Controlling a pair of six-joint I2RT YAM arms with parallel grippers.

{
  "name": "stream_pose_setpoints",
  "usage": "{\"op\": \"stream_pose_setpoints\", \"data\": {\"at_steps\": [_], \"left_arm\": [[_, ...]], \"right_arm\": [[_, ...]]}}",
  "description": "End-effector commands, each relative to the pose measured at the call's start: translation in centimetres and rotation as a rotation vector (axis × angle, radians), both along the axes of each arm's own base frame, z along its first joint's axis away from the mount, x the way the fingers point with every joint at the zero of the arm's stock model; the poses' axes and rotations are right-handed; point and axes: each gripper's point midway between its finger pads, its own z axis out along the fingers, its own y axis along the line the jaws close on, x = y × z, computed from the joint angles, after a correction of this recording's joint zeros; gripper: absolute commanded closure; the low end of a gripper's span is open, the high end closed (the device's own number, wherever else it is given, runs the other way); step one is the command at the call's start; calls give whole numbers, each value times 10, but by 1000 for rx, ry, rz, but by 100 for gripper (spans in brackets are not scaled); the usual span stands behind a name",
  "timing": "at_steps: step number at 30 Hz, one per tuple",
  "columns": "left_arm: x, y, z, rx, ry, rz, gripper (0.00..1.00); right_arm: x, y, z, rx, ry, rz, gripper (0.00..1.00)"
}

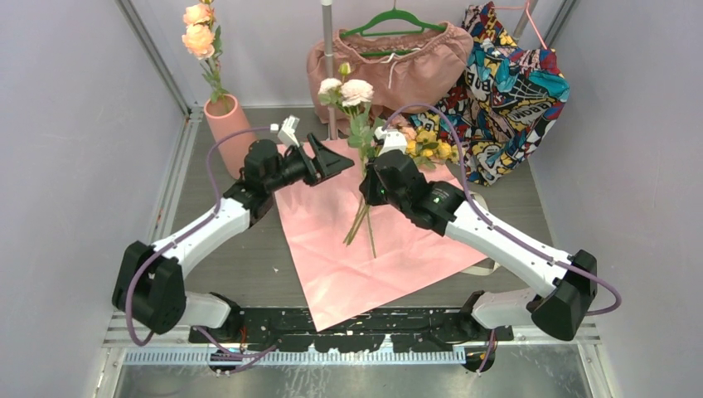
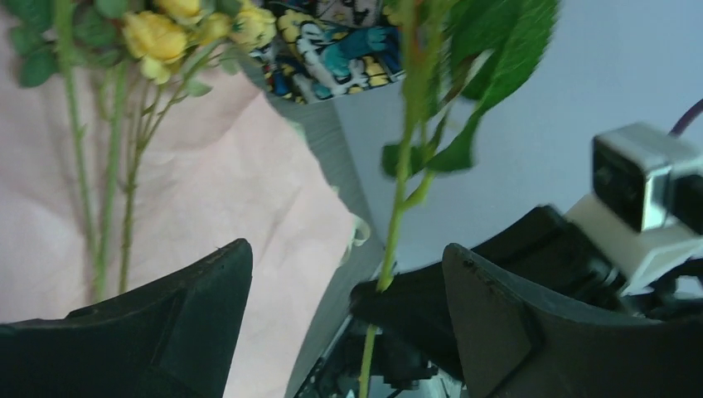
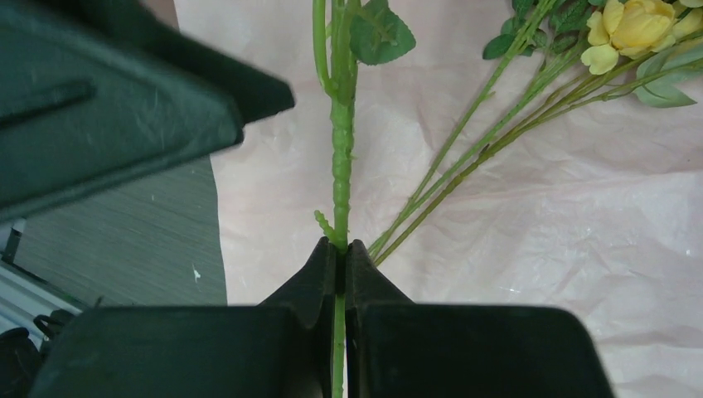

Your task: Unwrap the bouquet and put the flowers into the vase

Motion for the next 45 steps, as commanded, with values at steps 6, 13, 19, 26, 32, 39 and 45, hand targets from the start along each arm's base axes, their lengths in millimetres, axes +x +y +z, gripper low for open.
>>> {"op": "stream_pose_setpoints", "data": {"at_steps": [6, 13, 19, 26, 32, 39, 45], "left_arm": [[1, -39, 99, -243, -166, -222, 21], [-4, -44, 90, -232, -147, -247, 65], [-16, -48, 75, -214, -130, -262, 83], [-14, -52, 65, -210, -127, -271, 100], [-11, -48, 86, -194, -212, -252, 100], [4, -13, 140, 33, -386, -71, 100], [38, 58, 176, 250, -495, 250, 100]], "right_arm": [[-22, -2, 28, -25, -87, -18, 99], [-23, -5, 38, -10, -108, -18, 99], [-22, -6, 41, -16, -119, -21, 99], [-25, -1, 37, 4, -105, 1, 99], [-25, -14, 43, 3, -130, -39, 83], [-30, -48, 60, 37, -205, -133, 42], [-38, -73, 64, 46, -247, -181, 43]]}}
